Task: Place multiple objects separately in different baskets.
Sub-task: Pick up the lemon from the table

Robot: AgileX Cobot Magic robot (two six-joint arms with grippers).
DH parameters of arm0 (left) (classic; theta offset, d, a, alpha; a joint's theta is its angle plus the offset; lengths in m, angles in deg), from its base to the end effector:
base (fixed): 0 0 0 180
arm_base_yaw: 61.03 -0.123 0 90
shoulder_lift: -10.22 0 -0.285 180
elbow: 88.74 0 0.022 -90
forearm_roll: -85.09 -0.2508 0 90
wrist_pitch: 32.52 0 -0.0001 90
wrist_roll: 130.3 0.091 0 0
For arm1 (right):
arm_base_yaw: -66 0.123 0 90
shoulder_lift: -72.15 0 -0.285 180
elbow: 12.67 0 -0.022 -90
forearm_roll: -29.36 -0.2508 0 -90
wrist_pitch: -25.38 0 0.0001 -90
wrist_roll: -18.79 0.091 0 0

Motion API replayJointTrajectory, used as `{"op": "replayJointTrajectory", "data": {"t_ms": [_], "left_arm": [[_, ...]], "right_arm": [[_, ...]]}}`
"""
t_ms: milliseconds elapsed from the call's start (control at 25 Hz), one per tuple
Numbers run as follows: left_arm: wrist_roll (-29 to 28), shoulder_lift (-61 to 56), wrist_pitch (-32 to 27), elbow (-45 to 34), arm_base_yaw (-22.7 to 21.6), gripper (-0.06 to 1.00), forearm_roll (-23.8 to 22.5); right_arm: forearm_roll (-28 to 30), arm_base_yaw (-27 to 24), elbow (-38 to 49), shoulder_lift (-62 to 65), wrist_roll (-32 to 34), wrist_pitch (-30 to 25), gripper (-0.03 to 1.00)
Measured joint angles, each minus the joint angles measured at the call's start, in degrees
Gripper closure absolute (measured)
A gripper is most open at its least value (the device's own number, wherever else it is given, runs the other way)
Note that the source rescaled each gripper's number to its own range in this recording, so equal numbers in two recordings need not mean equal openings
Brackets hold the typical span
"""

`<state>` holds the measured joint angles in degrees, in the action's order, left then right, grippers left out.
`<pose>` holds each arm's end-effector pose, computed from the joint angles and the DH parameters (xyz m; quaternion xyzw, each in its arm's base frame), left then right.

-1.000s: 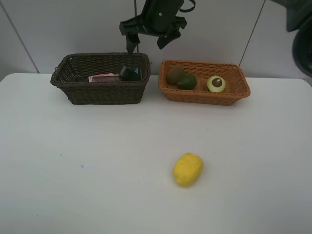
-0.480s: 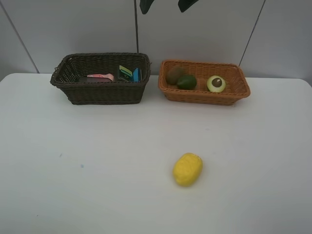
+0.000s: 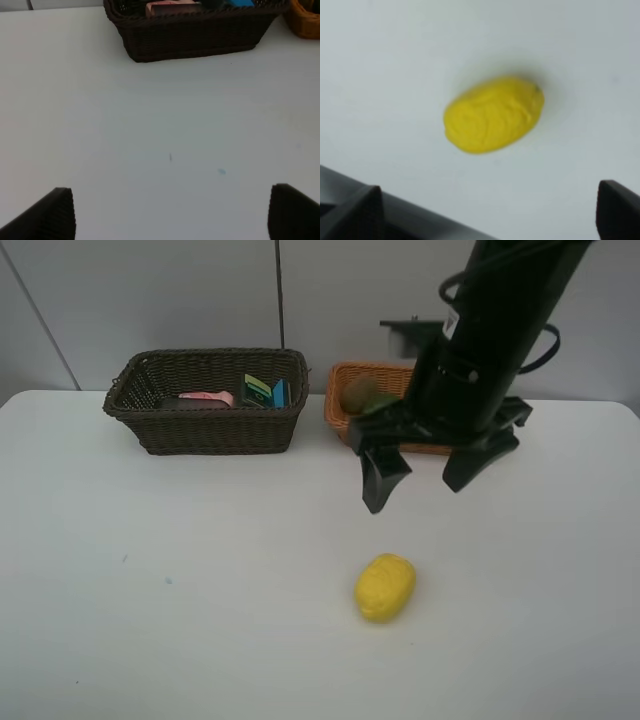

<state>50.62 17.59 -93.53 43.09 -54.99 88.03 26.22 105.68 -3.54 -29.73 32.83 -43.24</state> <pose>-0.0074 -0.0033 0.2789 0.0528 0.8487 -0.0491 0.5240 0.2289 0.1959 0.2416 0.2121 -0.9769 -0.0242 0.0087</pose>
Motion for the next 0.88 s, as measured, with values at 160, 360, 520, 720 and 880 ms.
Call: {"op": "replayJointTrajectory", "data": {"t_ms": [160, 360, 520, 720, 880], "left_arm": [[0.0, 0.0, 0.0, 0.0, 0.0, -0.05, 0.0], [0.0, 0.0, 0.0, 0.0, 0.0, -0.05, 0.0], [0.0, 0.0, 0.0, 0.0, 0.0, -0.05, 0.0], [0.0, 0.0, 0.0, 0.0, 0.0, -0.05, 0.0], [0.0, 0.0, 0.0, 0.0, 0.0, -0.05, 0.0]], "right_arm": [[-3.0, 2.0, 9.2, 0.1, 4.7, 10.9, -0.03], [-6.3, 2.1, 14.4, 0.1, 12.9, 24.0, -0.03], [-4.6, 2.1, 14.5, 0.1, 19.8, 26.0, -0.03], [2.4, 2.1, 14.5, -2.0, 30.5, 22.9, -0.03], [2.6, 2.1, 14.5, -3.7, 33.3, 24.3, -0.03]]}}
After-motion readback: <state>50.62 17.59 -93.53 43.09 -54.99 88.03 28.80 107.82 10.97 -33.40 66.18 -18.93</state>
